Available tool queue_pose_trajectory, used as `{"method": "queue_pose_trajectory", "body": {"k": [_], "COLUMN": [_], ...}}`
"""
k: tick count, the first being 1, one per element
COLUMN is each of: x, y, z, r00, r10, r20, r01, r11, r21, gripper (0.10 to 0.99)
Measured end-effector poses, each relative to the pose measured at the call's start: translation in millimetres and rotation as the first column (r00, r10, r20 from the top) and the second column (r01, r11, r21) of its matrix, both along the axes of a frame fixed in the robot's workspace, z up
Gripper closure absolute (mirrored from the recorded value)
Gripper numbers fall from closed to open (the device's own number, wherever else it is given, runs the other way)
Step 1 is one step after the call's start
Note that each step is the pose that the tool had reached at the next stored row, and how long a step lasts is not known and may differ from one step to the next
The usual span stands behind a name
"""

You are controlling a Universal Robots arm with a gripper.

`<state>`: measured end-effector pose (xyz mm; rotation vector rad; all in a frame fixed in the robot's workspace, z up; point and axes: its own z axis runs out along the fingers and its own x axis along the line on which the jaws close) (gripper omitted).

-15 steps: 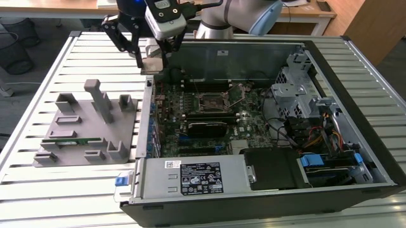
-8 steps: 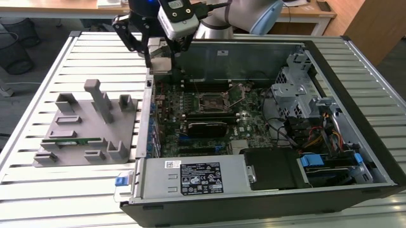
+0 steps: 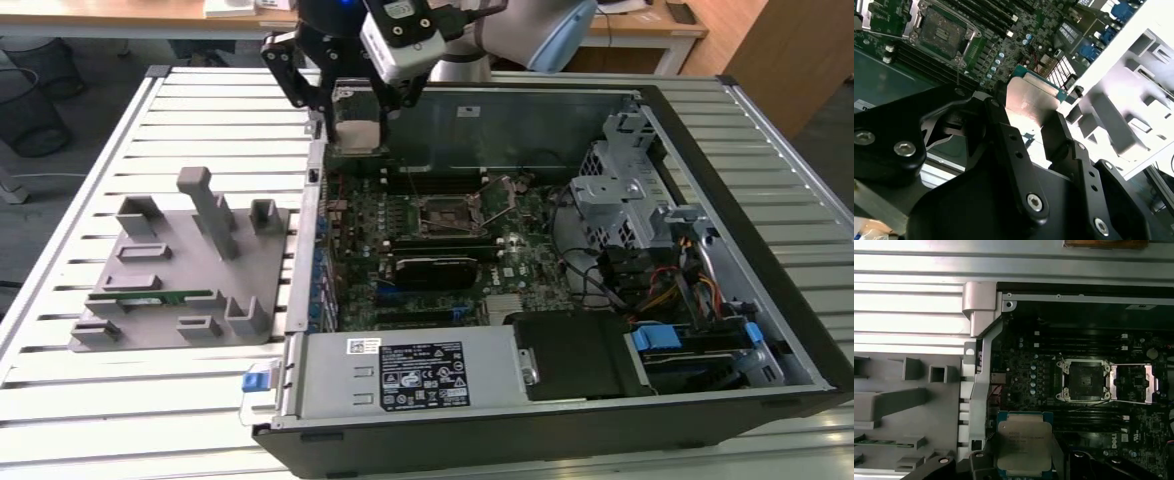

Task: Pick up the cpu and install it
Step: 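Pick up the cpu and move it towards the insertion slot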

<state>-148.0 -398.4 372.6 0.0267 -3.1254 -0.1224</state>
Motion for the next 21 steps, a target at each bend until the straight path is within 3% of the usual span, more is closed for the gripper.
{"method": "queue_pose_trajectory", "body": {"k": [10, 21], "x": [26.8, 47.7], "y": [1.2, 2.6], "z": [0.1, -0.2], "r00": [1.0, 1.0], "r10": [0.0, 0.0], "r20": [-0.0001, 0.0001], "r01": [0.0, 0.0], "r11": [1.0, 1.0], "r21": [0.0, 0.0], "gripper": [0.561, 0.561]}}
